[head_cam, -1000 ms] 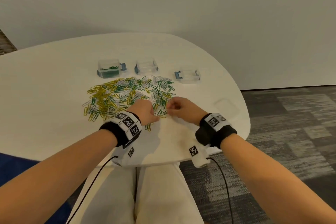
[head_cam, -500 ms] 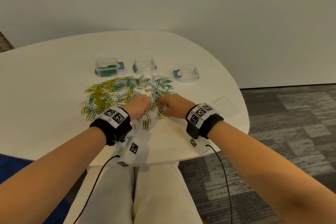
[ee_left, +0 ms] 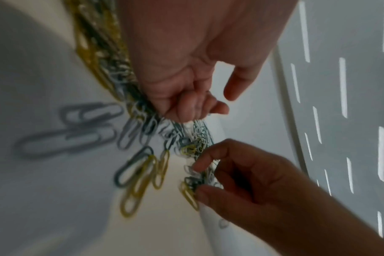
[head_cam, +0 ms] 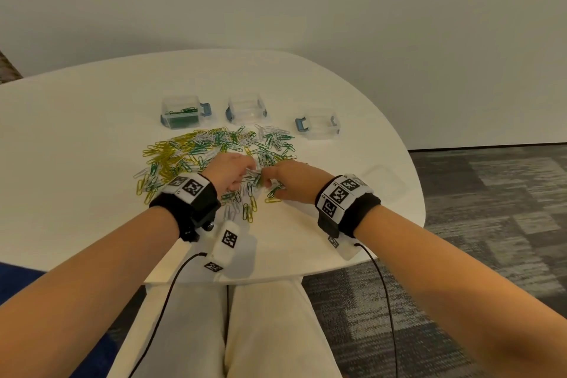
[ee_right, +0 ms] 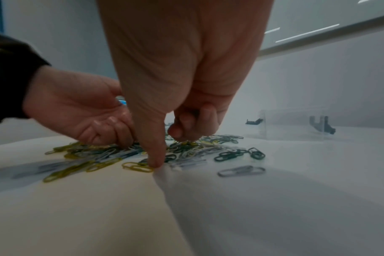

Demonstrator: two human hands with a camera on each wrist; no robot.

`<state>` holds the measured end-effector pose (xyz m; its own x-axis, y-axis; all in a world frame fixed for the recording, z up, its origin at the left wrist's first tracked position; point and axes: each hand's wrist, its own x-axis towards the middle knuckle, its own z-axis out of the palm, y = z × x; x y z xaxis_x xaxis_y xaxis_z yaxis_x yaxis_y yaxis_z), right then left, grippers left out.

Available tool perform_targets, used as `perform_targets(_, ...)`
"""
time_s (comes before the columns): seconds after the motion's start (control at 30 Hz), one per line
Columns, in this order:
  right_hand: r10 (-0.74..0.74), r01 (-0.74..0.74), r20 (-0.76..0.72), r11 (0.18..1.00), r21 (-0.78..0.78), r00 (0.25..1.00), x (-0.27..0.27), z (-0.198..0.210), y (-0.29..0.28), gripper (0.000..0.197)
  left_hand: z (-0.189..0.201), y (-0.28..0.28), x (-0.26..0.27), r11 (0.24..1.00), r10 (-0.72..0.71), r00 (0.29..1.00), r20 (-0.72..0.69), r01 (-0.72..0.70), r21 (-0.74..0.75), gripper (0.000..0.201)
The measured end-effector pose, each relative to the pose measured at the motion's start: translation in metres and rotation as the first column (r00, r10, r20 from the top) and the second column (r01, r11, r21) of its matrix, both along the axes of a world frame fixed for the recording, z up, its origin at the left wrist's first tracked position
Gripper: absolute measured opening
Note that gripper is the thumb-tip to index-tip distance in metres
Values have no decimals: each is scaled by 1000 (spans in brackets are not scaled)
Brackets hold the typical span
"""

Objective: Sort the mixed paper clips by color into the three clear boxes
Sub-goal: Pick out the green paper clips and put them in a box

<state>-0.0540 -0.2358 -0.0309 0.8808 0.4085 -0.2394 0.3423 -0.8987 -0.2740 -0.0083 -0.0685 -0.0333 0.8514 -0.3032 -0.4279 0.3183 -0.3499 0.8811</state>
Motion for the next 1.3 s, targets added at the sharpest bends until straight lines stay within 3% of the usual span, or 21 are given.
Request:
perform_targets(0.07,14,-14,13,1000,7,1000,-2,-1,1,17,-1,-2,4,922,-221,939,266,112,371,13)
perform_targets(0.1,12,-12,17,1000,12,1000,-2,-1,1,17,0,-4,4,870,-311,899,309,138,473,11)
perform_targets(0.3,0,-2,-45,999,-47,999,-2,2,3,12,-4,-10,4,733,-492,819,295,206,648,16)
perform_targets(0.47,-8,-6,-97,989,-146,995,0,-3,4,12,-4,-5,4,787,-462,827,320,217,577,11)
perform_targets(0.53,-61,58,-86,998,-39,994,-4,-7,-2,13,-4,0,4,829,-428,849,309,234,508,11)
perform_targets(0.6,-212,227,-89,950,215,973,-8,-9,-10,9,-1,7,4,949,-260,945,200,212,233,10)
perform_targets(0.63,-329,363,-154,840,403,932,-9,-9,-14,6,1,10,4,988,-153,987,56,154,-6,10)
perform_targets(0.67,-417,504,-291,630,590,861,-11,-8,-18,6,2,14,4,971,-88,991,-98,63,-231,11)
perform_targets(0.7,-419,613,-469,339,714,777,-12,-8,-21,10,4,17,4,923,-55,976,-211,-31,-384,12)
perform_targets(0.73,-328,674,-629,32,738,705,-13,-7,-24,14,6,19,5,875,-41,959,-280,-101,-474,13)
perform_targets(0.77,-208,699,-728,-203,686,654,-13,-6,-28,19,7,20,5,840,-33,947,-321,-148,-522,12)
perform_targets(0.8,-110,707,-774,-344,618,623,-12,-5,-32,21,7,20,6,824,-28,941,-338,-170,-540,13)
perform_targets(0.83,-51,716,-797,-407,567,602,-11,-4,-34,20,8,20,6,824,-26,938,-346,-176,-539,18)
perform_targets(0.9,-74,754,-822,-358,551,565,-8,-1,-35,17,8,18,7,851,-11,941,-338,-168,-497,22)
perform_targets(0.93,-168,772,-810,-243,587,562,-6,-1,-34,17,8,16,9,883,-4,947,-322,-147,-445,20)
perform_targets(1.0,-447,777,-653,182,603,612,-1,0,-30,15,11,9,14,981,-50,986,-162,18,-195,17)
perform_targets(1.03,-541,739,-509,413,533,669,1,0,-26,13,12,7,16,987,-150,989,8,150,57,17)
perform_targets(1.07,-574,681,-368,586,439,732,3,-1,-22,10,11,4,19,916,-307,934,182,238,324,15)
perform_targets(1.1,-566,622,-259,697,357,783,4,-3,-17,8,10,2,20,818,-457,843,283,273,506,10)
perform_targets(1.17,-542,559,-142,788,258,829,5,-5,-11,7,9,0,17,692,-619,720,313,312,651,4)
perform_targets(1.3,-503,505,-50,856,113,863,10,-9,-8,9,6,0,16,628,-685,660,309,321,709,9)
